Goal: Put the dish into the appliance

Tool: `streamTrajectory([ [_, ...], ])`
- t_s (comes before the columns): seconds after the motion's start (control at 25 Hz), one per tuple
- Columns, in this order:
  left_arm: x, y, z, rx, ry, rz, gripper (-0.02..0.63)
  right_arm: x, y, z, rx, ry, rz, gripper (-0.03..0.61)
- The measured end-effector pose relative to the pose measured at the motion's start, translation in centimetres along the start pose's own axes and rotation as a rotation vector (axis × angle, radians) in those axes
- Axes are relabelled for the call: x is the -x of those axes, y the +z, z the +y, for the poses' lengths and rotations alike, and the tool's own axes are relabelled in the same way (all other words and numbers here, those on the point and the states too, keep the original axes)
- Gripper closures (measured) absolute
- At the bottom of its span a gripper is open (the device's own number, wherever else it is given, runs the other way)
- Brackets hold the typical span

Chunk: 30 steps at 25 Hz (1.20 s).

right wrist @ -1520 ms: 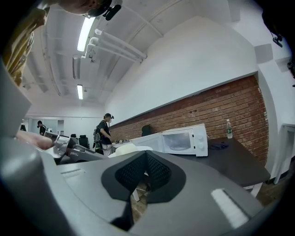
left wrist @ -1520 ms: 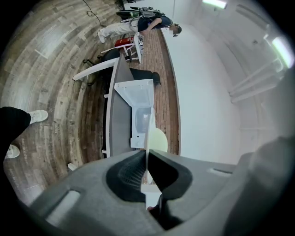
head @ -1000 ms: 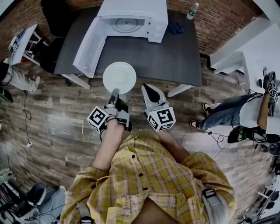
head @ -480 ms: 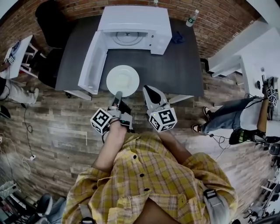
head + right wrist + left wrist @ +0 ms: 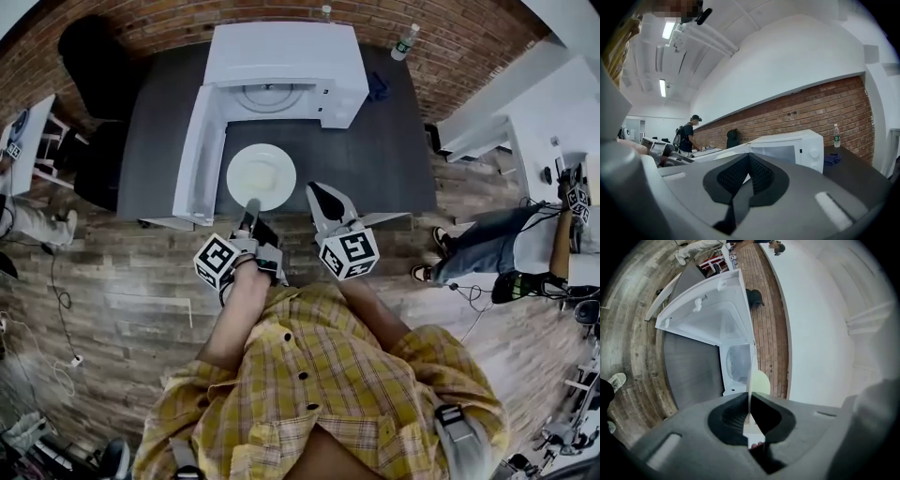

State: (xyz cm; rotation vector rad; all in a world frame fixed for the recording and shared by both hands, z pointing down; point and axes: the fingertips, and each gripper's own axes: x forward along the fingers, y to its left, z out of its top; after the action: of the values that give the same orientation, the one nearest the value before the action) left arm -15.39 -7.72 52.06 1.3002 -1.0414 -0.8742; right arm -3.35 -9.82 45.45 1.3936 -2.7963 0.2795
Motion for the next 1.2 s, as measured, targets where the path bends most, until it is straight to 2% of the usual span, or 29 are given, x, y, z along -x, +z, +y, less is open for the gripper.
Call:
streamTrajectory([
  [0.32,-2.1,1.5,-0.1,-0.048,0.003,0.054,0.604,-1.9,-0.1,-0.5,-0.015,-0.061,0.007,0.575],
  [0.52,-2.9,1.3,0.4,-0.036,0.006,0.067,0.604,-2.1,-0.1,-1.1,-0.009,-0.083,0.017,0.577],
  [0.8,-3.6,0.7,0.8,-0.06,0.028,0.078,0.603,-2.4,0.0,-1.6,0.008,-0.075,0.018,0.575],
  [1.2,-7.2,1.9,1.2,-0.017,0.022,0.049,0.603,-5.3,-0.7,-4.6,-0.006,-0.055,0.034,0.575],
])
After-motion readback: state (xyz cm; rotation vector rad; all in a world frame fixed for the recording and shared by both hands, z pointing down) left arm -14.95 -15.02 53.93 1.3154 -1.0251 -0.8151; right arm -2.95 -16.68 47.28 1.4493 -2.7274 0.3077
